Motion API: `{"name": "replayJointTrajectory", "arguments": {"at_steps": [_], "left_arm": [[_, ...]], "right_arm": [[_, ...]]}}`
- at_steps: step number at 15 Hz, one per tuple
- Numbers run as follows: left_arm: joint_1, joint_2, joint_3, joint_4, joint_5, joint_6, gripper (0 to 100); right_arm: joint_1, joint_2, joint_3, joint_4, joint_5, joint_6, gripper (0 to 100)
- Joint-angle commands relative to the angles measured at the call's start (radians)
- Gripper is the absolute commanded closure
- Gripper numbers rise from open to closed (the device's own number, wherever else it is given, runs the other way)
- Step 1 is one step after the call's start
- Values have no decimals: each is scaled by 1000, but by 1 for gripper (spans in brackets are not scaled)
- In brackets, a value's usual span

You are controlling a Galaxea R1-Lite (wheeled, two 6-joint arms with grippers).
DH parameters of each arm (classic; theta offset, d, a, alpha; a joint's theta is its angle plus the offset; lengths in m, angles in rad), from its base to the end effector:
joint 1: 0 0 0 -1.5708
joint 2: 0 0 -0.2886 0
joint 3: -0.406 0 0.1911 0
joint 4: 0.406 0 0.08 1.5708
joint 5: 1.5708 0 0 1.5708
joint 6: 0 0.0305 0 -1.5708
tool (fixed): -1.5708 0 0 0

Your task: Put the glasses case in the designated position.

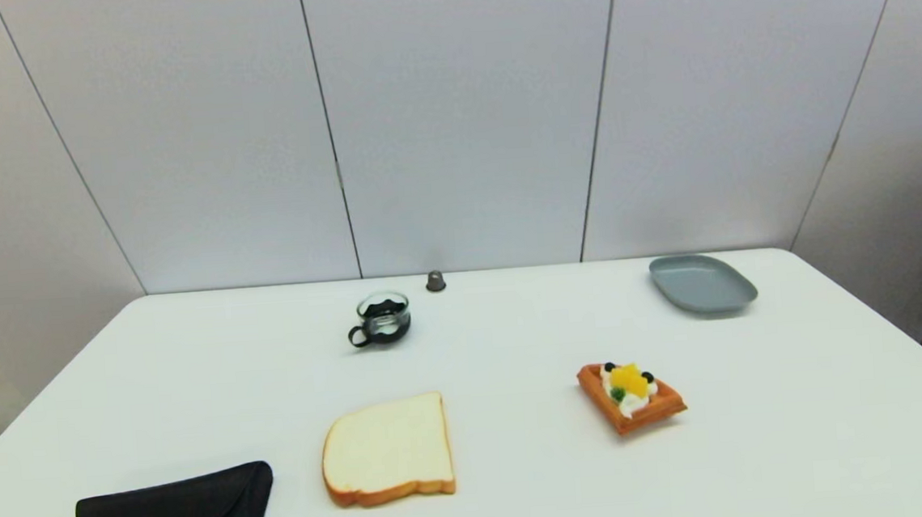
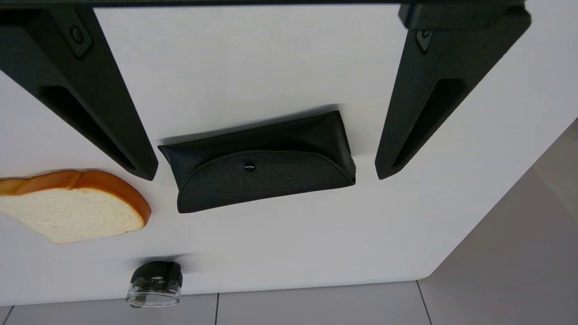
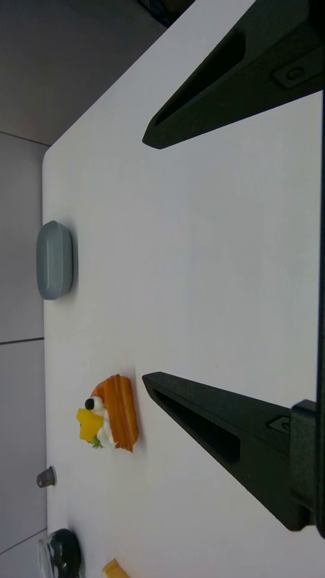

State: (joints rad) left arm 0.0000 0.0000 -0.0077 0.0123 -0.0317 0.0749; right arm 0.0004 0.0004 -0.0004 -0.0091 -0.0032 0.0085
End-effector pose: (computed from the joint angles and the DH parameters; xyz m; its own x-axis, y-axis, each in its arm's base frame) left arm -0.0031 -0.0010 0.0763 0.9995 -0.0317 -0.0046 0.0320 0.9967 0.0747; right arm -0.0025 -0.0001 0.0766 1.0000 -0.0028 0.0091 0.0027 1.0000 0.0085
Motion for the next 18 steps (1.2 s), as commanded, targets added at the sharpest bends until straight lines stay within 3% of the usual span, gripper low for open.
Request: {"name": "replayJointTrajectory", "arguments": {"at_steps": [1,18], "left_arm": [[0,0,0,0,-1,0,0],[0,0,2,-2,1,0,0]], "right_arm": [[0,1,0,0,0,1,0],[0,1,0,0,0,1,0]]}}
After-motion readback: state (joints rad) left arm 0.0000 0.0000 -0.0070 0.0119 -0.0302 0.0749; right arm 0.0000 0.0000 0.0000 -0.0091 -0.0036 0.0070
